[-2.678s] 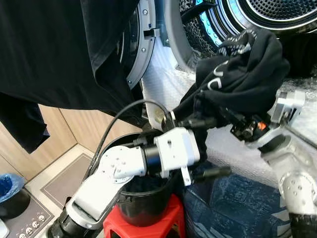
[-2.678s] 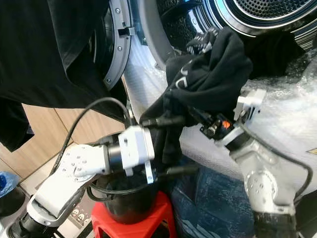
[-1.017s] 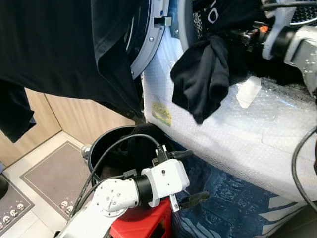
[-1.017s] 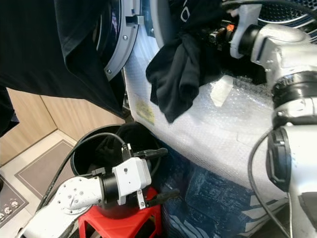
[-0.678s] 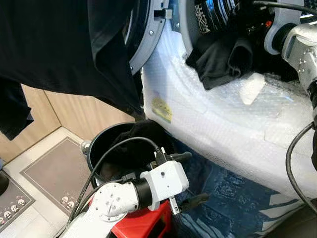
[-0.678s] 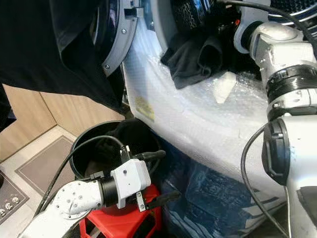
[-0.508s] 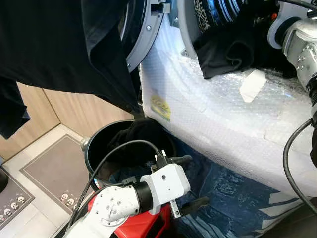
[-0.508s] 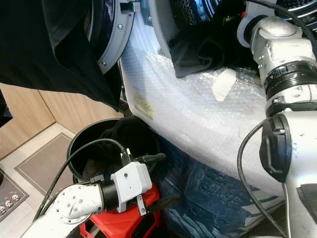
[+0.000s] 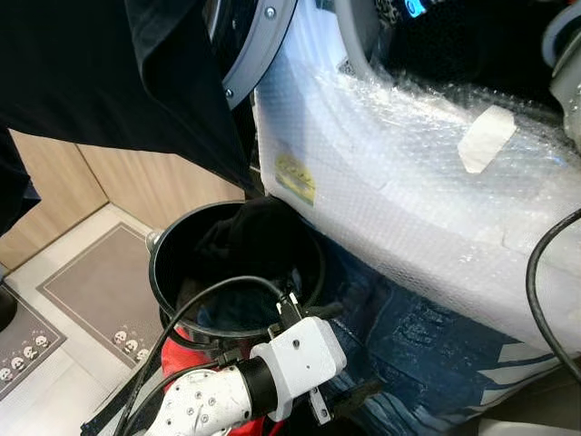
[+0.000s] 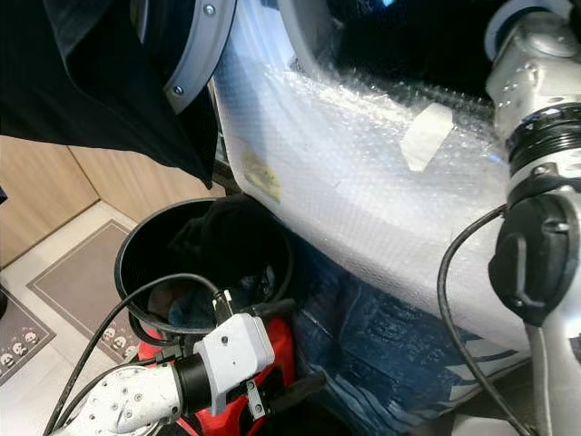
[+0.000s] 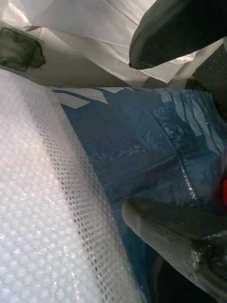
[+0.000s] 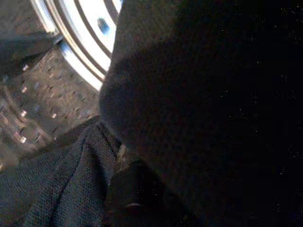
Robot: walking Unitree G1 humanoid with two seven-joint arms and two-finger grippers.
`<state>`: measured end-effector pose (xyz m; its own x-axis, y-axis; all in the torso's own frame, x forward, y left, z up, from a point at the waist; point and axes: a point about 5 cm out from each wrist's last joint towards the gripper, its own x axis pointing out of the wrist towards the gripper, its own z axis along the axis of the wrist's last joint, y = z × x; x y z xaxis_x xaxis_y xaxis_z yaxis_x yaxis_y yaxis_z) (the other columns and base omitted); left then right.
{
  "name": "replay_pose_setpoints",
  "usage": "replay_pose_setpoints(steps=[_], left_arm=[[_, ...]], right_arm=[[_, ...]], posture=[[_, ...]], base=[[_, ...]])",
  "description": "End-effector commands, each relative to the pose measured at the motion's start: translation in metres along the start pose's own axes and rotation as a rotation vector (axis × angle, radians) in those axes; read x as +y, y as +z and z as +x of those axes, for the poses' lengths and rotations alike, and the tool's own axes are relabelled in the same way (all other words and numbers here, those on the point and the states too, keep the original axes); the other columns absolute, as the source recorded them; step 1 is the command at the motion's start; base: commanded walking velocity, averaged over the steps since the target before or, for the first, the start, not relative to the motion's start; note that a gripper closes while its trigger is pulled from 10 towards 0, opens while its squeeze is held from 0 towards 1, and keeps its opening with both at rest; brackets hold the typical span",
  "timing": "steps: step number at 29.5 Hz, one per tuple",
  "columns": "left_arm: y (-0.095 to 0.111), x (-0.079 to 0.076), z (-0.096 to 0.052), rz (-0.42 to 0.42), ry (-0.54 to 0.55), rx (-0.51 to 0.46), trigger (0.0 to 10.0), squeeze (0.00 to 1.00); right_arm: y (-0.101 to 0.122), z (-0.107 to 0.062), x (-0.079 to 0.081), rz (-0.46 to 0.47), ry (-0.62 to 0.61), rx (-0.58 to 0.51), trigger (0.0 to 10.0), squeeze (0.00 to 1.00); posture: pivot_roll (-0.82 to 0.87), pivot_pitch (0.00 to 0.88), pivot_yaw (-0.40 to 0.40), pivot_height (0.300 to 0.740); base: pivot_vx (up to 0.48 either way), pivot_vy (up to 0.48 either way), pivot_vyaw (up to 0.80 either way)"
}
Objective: Clothes washing
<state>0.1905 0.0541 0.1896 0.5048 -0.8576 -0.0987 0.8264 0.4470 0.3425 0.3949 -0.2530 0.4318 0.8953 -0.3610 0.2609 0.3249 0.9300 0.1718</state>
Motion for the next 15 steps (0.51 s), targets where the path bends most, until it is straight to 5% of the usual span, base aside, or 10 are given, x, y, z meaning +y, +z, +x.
replay_pose_setpoints(steps=[1, 3, 4, 5, 15], left_arm=[[0.005, -0.007, -0.002, -0.012, -0.017, -0.013, 10.0, 0.00], [0.005, -0.007, -0.001, -0.015, -0.014, -0.009, 10.0, 0.00], [0.005, -0.007, -0.001, -0.016, -0.012, -0.009, 10.0, 0.00], [0.005, -0.008, 0.000, -0.020, -0.008, -0.009, 10.0, 0.00], [0.005, -0.005, 0.001, -0.018, -0.010, -0.003, 10.0, 0.00]], right_arm=[[0.024, 0.000, -0.016, 0.077, -0.062, -0.068, 10.0, 0.00], [0.025, 0.000, -0.024, 0.133, -0.087, -0.066, 10.0, 0.00], [0.025, 0.000, -0.029, 0.145, -0.109, -0.062, 10.0, 0.56], [0.025, 0.000, -0.033, 0.201, -0.115, -0.053, 10.0, 1.00], [0.041, -0.002, -0.037, 0.143, -0.107, -0.097, 10.0, 1.00]], posture=[[0.07, 0.275, -0.085, 0.740], [0.06, 0.272, -0.084, 0.740], [0.06, 0.270, -0.085, 0.740], [0.06, 0.266, -0.084, 0.740], [0.05, 0.235, -0.076, 0.740]], base=[[0.000, 0.000, 0.00], [0.000, 0.000, 0.00], [0.000, 0.000, 0.00], [0.000, 0.000, 0.00], [0.000, 0.000, 0.00]])
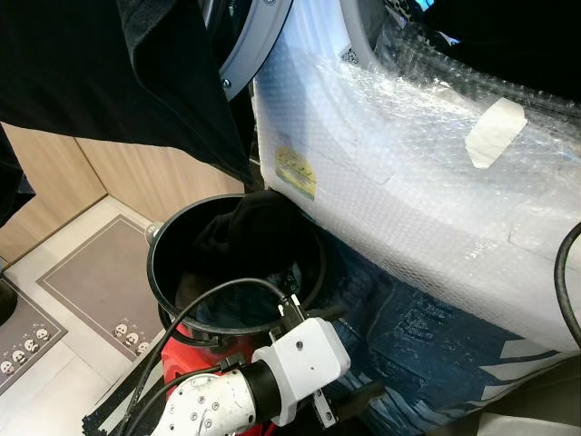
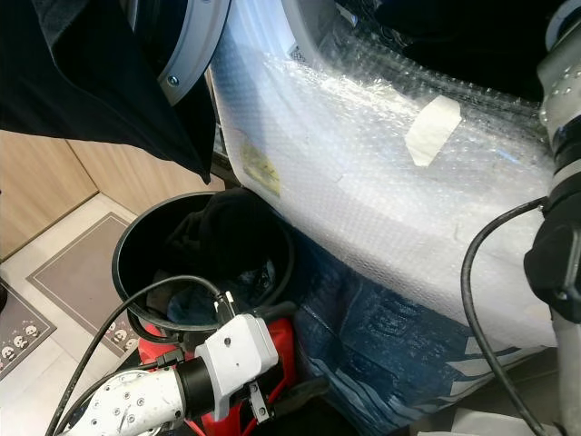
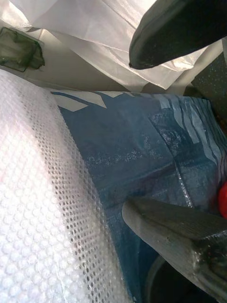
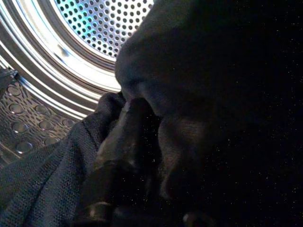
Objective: Clothes washing
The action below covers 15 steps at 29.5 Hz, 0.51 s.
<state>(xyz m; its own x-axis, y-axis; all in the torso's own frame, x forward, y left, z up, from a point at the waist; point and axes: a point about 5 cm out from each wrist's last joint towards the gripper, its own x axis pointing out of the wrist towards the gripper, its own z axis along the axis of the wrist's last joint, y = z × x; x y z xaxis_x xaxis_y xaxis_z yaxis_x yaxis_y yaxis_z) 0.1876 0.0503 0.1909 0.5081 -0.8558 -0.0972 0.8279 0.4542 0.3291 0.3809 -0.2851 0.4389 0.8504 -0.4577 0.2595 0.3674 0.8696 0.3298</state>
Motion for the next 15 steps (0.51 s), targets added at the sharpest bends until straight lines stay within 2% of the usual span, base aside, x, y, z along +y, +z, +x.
replay_pose_setpoints(steps=[1, 3, 9, 15], left_arm=[[0.002, -0.001, 0.000, -0.003, -0.014, -0.002, 10.0, 0.00], [0.002, 0.000, 0.001, 0.002, -0.013, -0.004, 10.0, 0.00], [0.001, 0.001, 0.003, 0.019, -0.016, 0.000, 10.0, 0.00], [0.001, 0.004, 0.005, 0.030, -0.019, -0.005, 10.0, 0.00]], right_arm=[[0.029, -0.002, 0.001, 0.000, 0.008, -0.074, 10.0, 1.00], [0.033, -0.003, 0.010, -0.008, 0.049, -0.090, 10.0, 1.00], [0.031, -0.005, 0.024, -0.038, 0.101, -0.098, 10.0, 1.00], [0.022, -0.006, 0.032, -0.055, 0.136, -0.075, 10.0, 1.00]], posture=[[0.05, 0.231, -0.075, 0.740], [0.05, 0.226, -0.074, 0.740], [0.03, 0.206, -0.070, 0.740], [0.03, 0.197, -0.065, 0.740]], base=[[0.000, 0.000, 0.00], [0.000, 0.000, 0.00], [0.000, 0.000, 0.00], [0.000, 0.000, 0.00]])
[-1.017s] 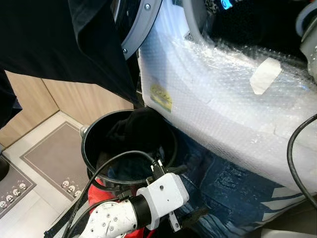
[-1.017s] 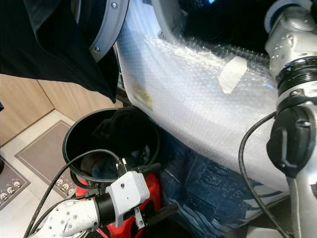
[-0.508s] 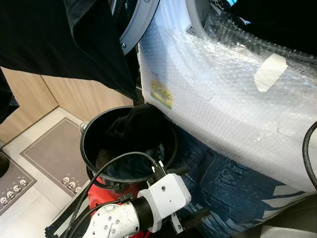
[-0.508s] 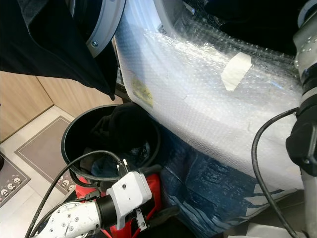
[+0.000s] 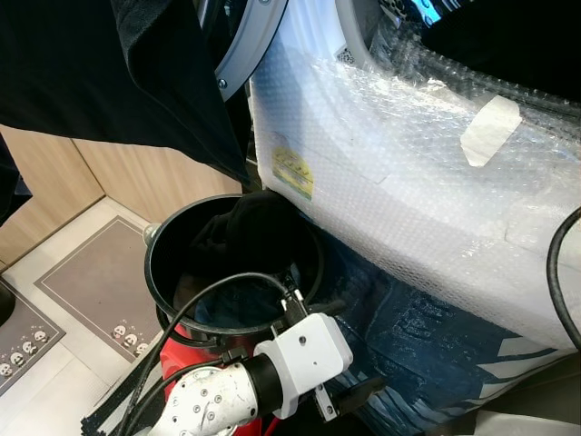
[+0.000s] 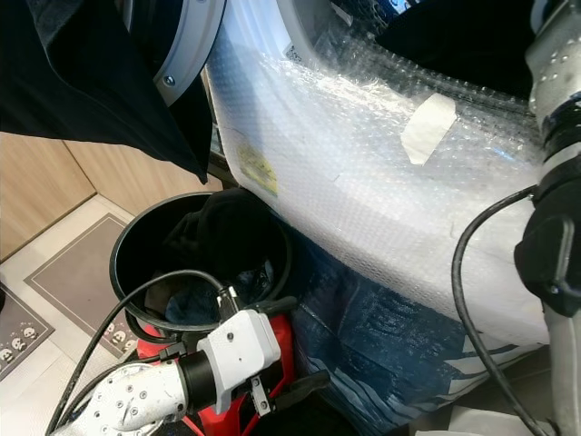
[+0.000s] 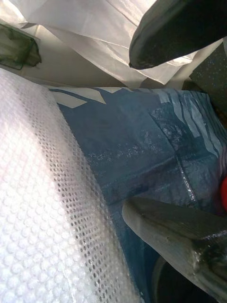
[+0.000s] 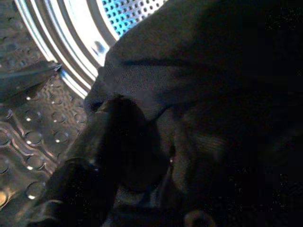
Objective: Clothes washing
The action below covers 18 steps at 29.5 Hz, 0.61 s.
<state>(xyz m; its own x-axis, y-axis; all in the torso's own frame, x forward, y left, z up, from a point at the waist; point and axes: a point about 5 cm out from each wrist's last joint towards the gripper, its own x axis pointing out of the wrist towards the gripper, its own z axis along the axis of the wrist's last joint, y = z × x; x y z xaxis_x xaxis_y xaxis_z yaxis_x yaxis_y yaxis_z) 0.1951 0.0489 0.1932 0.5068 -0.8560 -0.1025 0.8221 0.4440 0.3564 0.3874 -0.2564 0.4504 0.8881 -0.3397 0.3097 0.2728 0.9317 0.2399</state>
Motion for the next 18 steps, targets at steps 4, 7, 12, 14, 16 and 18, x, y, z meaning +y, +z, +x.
replay_pose_setpoints(steps=[4, 7, 12, 14, 16, 18], left_arm=[[0.000, -0.002, 0.000, 0.002, -0.021, -0.006, 10.0, 0.00], [-0.001, -0.001, 0.000, 0.002, -0.022, -0.004, 10.0, 0.00], [-0.001, -0.002, -0.001, 0.001, -0.022, -0.002, 10.0, 0.00], [-0.001, -0.001, -0.001, 0.002, -0.021, 0.000, 10.0, 0.00], [-0.001, -0.001, -0.001, 0.004, -0.020, 0.000, 10.0, 0.00], [-0.001, -0.001, -0.001, 0.004, -0.019, 0.001, 10.0, 0.00]], right_arm=[[0.017, -0.001, 0.001, -0.002, 0.009, -0.058, 10.0, 1.00], [0.019, -0.001, 0.000, 0.000, 0.016, -0.066, 10.0, 1.00], [0.022, -0.001, 0.000, -0.086, 0.024, -0.085, 10.0, 1.00], [0.022, -0.001, 0.001, -0.129, 0.032, -0.075, 10.0, 1.00], [0.014, -0.001, 0.009, -0.240, 0.080, -0.027, 10.0, 1.00], [0.012, -0.001, 0.011, -0.275, 0.096, -0.013, 10.0, 1.00]], posture=[[0.03, 0.194, -0.062, 0.740], [0.03, 0.193, -0.063, 0.740], [0.03, 0.192, -0.063, 0.740], [0.04, 0.191, -0.063, 0.740], [0.04, 0.191, -0.063, 0.740], [0.03, 0.190, -0.063, 0.740]], base=[[0.000, 0.000, 0.00], [0.000, 0.000, 0.00], [0.000, 0.000, 0.00], [0.000, 0.000, 0.00], [0.000, 0.000, 0.00], [0.000, 0.000, 0.00]])
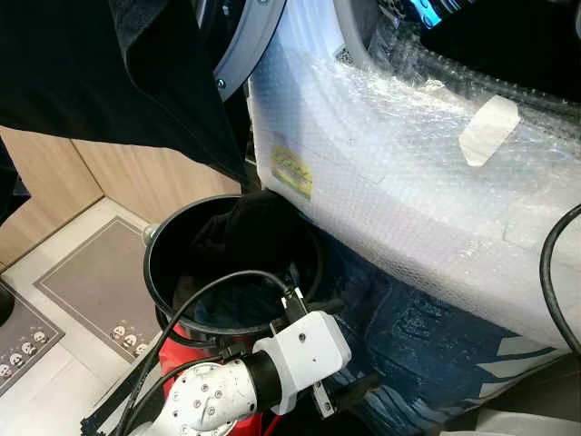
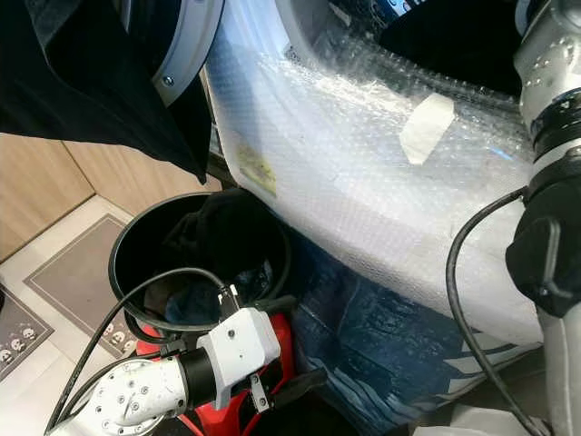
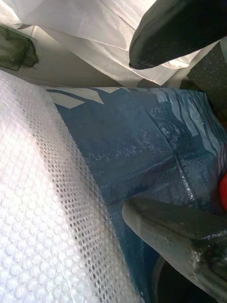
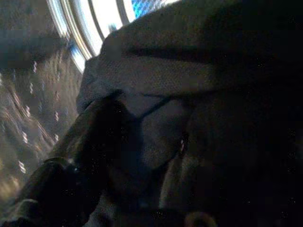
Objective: Clothes washing
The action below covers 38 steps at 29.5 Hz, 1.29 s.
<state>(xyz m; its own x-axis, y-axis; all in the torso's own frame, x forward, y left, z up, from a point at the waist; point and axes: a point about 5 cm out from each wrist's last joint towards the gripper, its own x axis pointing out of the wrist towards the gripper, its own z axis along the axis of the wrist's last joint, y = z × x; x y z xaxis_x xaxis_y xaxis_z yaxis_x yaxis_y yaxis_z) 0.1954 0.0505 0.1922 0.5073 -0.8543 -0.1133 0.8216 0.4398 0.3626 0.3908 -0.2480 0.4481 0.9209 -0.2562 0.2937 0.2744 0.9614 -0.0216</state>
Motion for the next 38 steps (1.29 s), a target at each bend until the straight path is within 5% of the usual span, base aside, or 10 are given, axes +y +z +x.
replay_pose_setpoints(steps=[1, 5, 9, 11, 13, 14, 15, 22, 30, 38], left_arm=[[0.000, -0.001, 0.000, -0.004, -0.014, -0.010, 10.0, 0.00], [0.000, 0.000, 0.000, -0.003, -0.015, -0.009, 10.0, 0.00], [0.000, 0.000, 0.002, -0.006, -0.022, -0.017, 10.0, 0.00], [0.000, 0.000, 0.003, -0.005, -0.025, -0.018, 10.0, 0.00], [0.000, 0.001, 0.004, 0.000, -0.031, -0.021, 10.0, 0.00], [0.000, 0.001, 0.004, 0.000, -0.031, -0.021, 10.0, 0.00], [0.000, 0.002, 0.005, 0.000, -0.035, -0.026, 10.0, 0.00], [0.000, 0.003, 0.009, 0.006, -0.050, -0.040, 10.0, 0.00], [0.000, 0.009, 0.010, 0.021, -0.055, -0.045, 10.0, 0.00], [0.001, 0.011, 0.011, 0.031, -0.063, -0.052, 10.0, 0.00]], right_arm=[[0.013, -0.001, 0.004, -0.096, 0.042, -0.011, 10.0, 1.00], [0.007, -0.001, 0.006, -0.085, 0.065, 0.054, 10.0, 1.00], [-0.002, -0.003, 0.004, -0.241, 0.051, 0.180, 10.0, 1.00], [-0.003, -0.004, 0.003, -0.233, 0.052, 0.208, 10.0, 1.00], [0.001, -0.004, -0.001, -0.229, 0.026, 0.223, 10.0, 0.35], [0.001, -0.004, -0.001, -0.229, 0.026, 0.223, 10.0, 0.35], [0.005, -0.006, -0.006, -0.185, -0.018, 0.241, 10.0, 0.00], [0.025, -0.011, -0.018, -0.064, -0.119, 0.266, 10.0, 0.00], [0.033, -0.013, -0.012, -0.052, -0.103, 0.275, 10.0, 0.00], [0.038, -0.016, -0.022, -0.051, -0.203, 0.270, 10.0, 0.00]], posture=[[0.03, 0.189, -0.063, 0.740], [0.02, 0.186, -0.062, 0.740], [-0.01, 0.183, -0.058, 0.740], [-0.02, 0.180, -0.055, 0.740], [-0.03, 0.179, -0.055, 0.740], [-0.03, 0.179, -0.055, 0.740], [-0.04, 0.175, -0.050, 0.740], [-0.06, 0.164, -0.039, 0.740], [-0.06, 0.148, -0.019, 0.740], [-0.06, 0.138, -0.008, 0.740]], base=[[0.000, 0.000, 0.00], [0.000, 0.000, 0.00], [0.000, 0.000, 0.00], [0.000, 0.000, 0.00], [0.000, 0.000, 0.00], [0.000, 0.000, 0.00], [0.000, 0.000, 0.00], [0.000, 0.000, 0.00], [0.000, 0.000, 0.00], [0.000, 0.000, 0.00]])
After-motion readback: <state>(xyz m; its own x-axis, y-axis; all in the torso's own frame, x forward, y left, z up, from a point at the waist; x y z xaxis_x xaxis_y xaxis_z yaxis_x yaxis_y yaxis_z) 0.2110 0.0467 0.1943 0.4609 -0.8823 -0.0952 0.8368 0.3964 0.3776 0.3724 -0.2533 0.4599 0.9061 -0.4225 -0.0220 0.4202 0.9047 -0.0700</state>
